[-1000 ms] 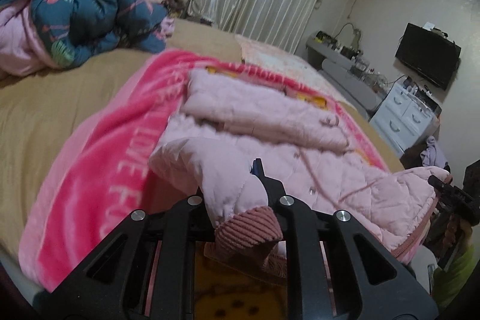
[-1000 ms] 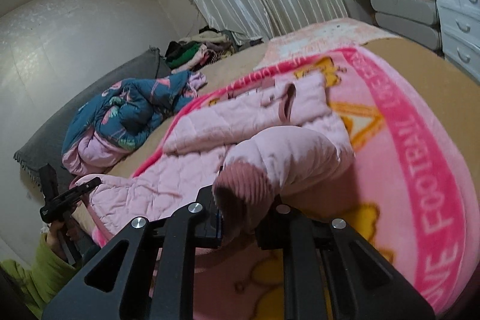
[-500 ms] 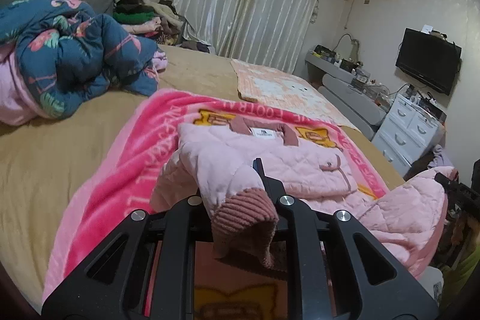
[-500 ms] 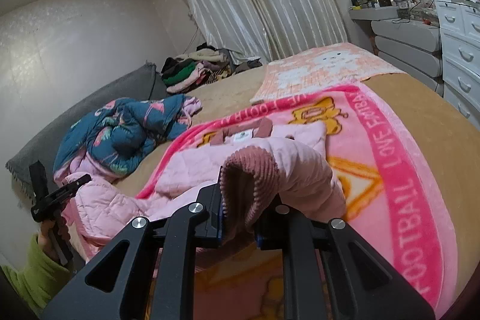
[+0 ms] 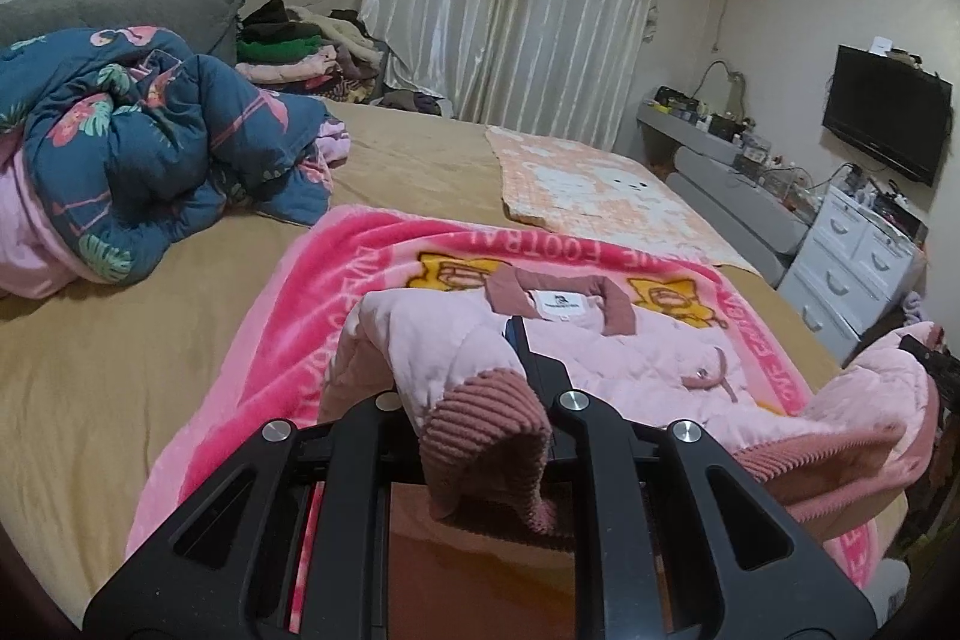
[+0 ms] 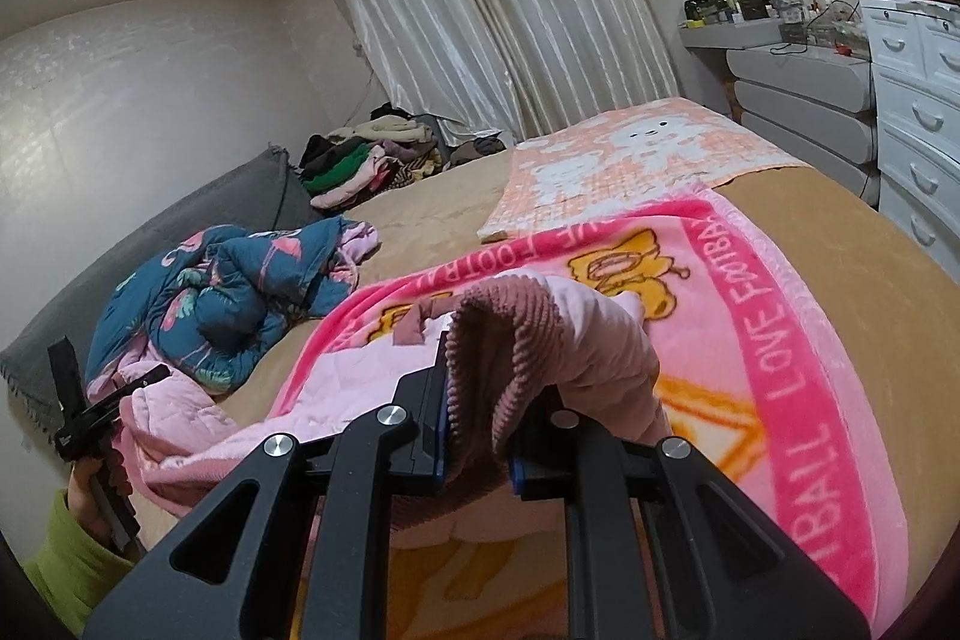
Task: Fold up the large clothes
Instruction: 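Lift the hem with both grippers and fold it toward the collar, then lay the hem over the folded top and open both grippers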
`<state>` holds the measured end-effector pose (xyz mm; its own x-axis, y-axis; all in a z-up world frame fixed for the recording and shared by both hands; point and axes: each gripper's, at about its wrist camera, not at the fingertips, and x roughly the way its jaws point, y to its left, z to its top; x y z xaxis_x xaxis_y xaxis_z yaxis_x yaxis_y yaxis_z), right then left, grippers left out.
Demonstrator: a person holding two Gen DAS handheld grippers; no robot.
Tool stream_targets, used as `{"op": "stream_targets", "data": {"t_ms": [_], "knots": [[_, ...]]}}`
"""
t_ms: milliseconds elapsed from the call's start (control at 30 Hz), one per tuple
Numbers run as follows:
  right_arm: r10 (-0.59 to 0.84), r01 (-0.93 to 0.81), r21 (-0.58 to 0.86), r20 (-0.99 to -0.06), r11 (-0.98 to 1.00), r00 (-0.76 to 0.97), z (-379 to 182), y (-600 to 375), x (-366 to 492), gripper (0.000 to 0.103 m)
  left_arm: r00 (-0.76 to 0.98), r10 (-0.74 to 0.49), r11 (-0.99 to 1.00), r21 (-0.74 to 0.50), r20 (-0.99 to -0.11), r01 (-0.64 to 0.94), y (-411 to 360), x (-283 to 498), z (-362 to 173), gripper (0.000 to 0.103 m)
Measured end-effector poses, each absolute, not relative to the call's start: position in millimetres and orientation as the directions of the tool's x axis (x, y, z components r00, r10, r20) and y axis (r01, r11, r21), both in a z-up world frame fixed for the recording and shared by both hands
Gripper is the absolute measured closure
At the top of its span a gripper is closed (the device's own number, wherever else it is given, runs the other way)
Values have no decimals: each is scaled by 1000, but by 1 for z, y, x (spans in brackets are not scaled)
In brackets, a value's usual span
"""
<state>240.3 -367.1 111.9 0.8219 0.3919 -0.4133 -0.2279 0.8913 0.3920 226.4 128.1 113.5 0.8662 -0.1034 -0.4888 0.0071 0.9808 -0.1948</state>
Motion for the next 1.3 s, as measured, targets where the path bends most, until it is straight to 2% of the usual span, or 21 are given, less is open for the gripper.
{"op": "stream_targets", "data": {"t_ms": [467, 667, 867, 900, 967, 1033, 1100, 1167, 1300], "knots": [[353, -149, 404, -495, 903, 794, 96, -364, 338, 89, 837, -22, 989, -137, -546, -63, 135, 313, 96, 92], [427, -91, 555, -514, 827, 744, 70, -380, 376, 86, 810, 14, 991, -98, -586, -89, 134, 346, 74, 92], [471, -60, 623, -522, 780, 711, 43, -387, 399, 79, 780, 35, 992, -75, -625, -104, 134, 372, 51, 91], [490, -66, 641, -512, 765, 706, 40, -389, 401, 75, 777, 37, 992, -73, -629, -106, 134, 374, 48, 91], [534, -86, 685, -475, 723, 699, 36, -393, 403, 61, 766, 43, 991, -69, -641, -113, 134, 381, 41, 91], [558, -104, 715, -436, 692, 706, 37, -396, 401, 35, 759, 44, 990, -72, -650, -119, 135, 387, 34, 91], [525, -127, 675, -427, 726, 736, 42, -396, 391, 27, 753, 47, 989, -73, -656, -126, 136, 392, 29, 90], [500, -150, 626, -431, 765, 751, 44, -396, 382, 22, 750, 41, 988, -87, -660, -130, 137, 396, 23, 89], [370, -112, 443, -555, 890, 746, 27, -390, 372, 20, 759, 21, 985, -114, -650, -126, 135, 398, 18, 73]]}}
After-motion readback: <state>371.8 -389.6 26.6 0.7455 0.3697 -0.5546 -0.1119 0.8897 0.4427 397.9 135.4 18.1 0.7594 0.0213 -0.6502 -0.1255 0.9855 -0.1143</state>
